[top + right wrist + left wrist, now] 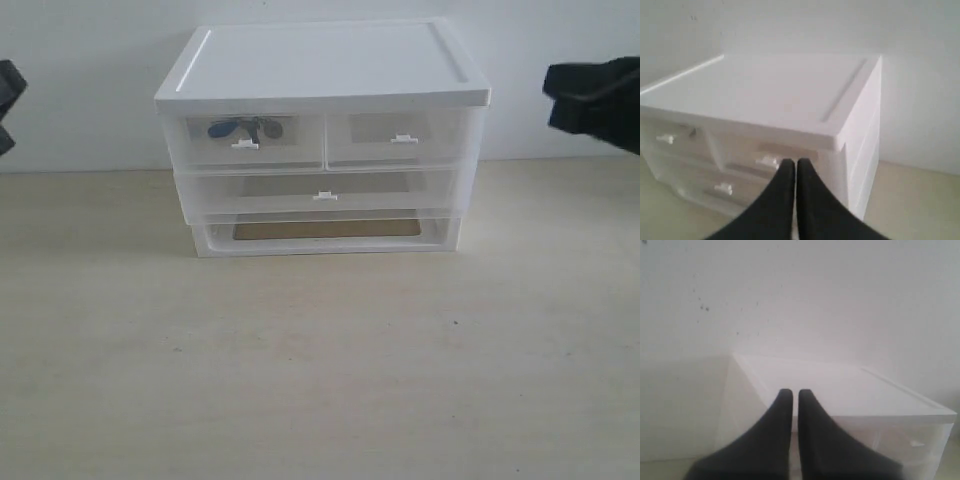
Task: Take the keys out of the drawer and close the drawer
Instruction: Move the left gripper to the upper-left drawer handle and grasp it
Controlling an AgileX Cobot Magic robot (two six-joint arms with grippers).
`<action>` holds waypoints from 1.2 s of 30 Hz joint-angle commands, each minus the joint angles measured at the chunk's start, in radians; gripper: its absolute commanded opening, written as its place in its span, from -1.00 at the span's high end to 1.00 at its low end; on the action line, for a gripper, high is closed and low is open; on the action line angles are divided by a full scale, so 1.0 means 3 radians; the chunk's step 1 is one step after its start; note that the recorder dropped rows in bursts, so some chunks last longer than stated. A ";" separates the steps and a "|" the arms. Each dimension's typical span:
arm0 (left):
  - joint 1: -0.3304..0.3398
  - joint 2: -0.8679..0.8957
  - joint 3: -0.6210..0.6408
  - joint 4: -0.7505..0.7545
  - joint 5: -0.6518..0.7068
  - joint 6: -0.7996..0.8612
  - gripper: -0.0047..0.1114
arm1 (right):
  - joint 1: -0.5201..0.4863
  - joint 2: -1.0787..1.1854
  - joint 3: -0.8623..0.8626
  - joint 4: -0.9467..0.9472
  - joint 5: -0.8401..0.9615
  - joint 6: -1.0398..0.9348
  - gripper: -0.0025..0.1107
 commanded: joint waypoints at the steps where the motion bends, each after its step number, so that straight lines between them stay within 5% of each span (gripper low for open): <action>1: -0.0013 0.0657 -0.0370 0.0409 -0.0124 -0.0006 0.84 | 0.0002 0.0739 -0.0415 -0.0483 -0.0230 0.0395 0.96; 12: -0.0013 0.1508 -0.1030 0.1232 -0.0169 -0.0112 0.84 | 0.0118 0.1711 -0.1223 -0.0651 -0.0467 0.0622 0.96; 17: -0.0013 0.1628 -0.1144 0.1322 -0.0186 -0.0160 0.84 | 0.0353 0.1915 -0.1502 -0.0651 0.0213 0.0581 0.96; 24: -0.0060 0.1628 -0.1164 0.1462 -0.0200 -0.0122 0.84 | 0.0366 0.1936 -0.1509 -0.0588 0.0197 0.0511 0.96; 30: -0.0417 0.1628 -0.1317 0.1643 0.0174 0.0902 0.60 | 0.0370 0.1936 -0.1509 -0.0588 0.0188 0.0520 0.96; 36: -0.0688 0.1663 -0.1395 0.0969 0.0570 0.2340 0.21 | 0.0370 0.1936 -0.1509 -0.0588 0.0188 0.0520 0.96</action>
